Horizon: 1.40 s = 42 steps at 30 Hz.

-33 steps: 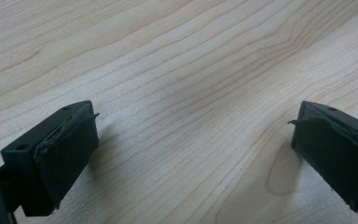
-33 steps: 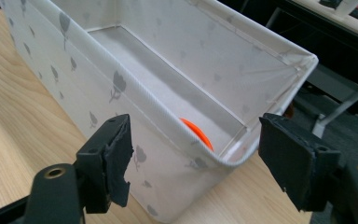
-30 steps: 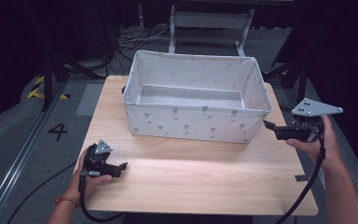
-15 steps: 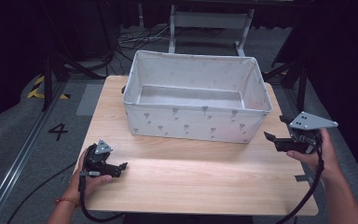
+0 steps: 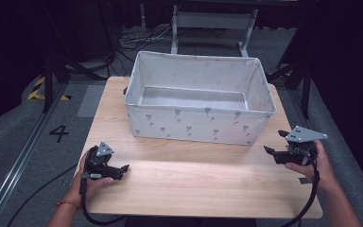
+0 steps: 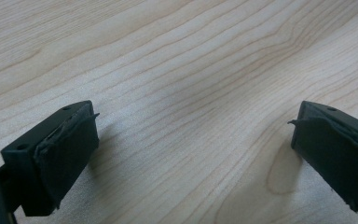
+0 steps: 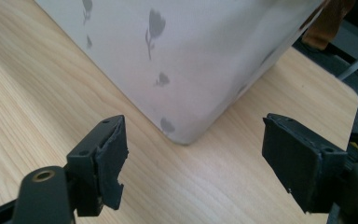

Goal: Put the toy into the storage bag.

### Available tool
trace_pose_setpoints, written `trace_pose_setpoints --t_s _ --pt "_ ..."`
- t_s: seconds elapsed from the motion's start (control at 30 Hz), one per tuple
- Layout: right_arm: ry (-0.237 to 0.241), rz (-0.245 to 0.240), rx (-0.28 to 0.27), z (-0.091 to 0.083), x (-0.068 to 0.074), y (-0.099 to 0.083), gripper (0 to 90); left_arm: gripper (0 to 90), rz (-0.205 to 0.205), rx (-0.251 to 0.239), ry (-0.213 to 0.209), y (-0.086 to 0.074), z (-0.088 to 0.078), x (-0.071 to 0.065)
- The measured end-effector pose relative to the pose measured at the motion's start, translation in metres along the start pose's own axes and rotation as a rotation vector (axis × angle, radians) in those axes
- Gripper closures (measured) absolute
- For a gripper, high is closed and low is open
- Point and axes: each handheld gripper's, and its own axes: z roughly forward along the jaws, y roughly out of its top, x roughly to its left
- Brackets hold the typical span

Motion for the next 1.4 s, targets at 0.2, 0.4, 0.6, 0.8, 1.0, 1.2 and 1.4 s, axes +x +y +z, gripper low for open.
trace_pose_setpoints --t_s 0.2,0.4,0.6,0.8,1.0,1.2,1.4 --pt "0.002 -0.001 0.059 0.012 0.005 -0.018 22.6 0.9 0.008 -0.003 0.005 0.000 0.000 0.001" --pt "0.007 0.010 0.083 0.017 0.010 -0.033 20.1 0.9 -0.001 0.000 0.000 0.000 0.000 0.000" --pt "0.014 0.044 0.068 0.016 0.013 -0.046 17.5 0.9 0.001 -0.002 0.001 0.000 0.000 0.000" --pt "0.028 0.090 0.065 0.016 0.013 -0.062 17.8 0.9 0.000 -0.002 0.003 0.000 0.000 0.000" --pt "0.030 0.152 0.063 0.018 0.013 -0.079 17.6 0.9 0.000 -0.002 0.002 0.000 0.000 0.000" --pt "0.036 0.196 0.062 0.020 0.015 -0.094 17.6 0.9 -0.001 -0.002 0.002 0.000 0.000 0.000" --pt "0.033 0.218 0.078 0.022 0.014 -0.104 17.8 0.9 -0.001 -0.002 0.002 0.000 0.000 0.000"
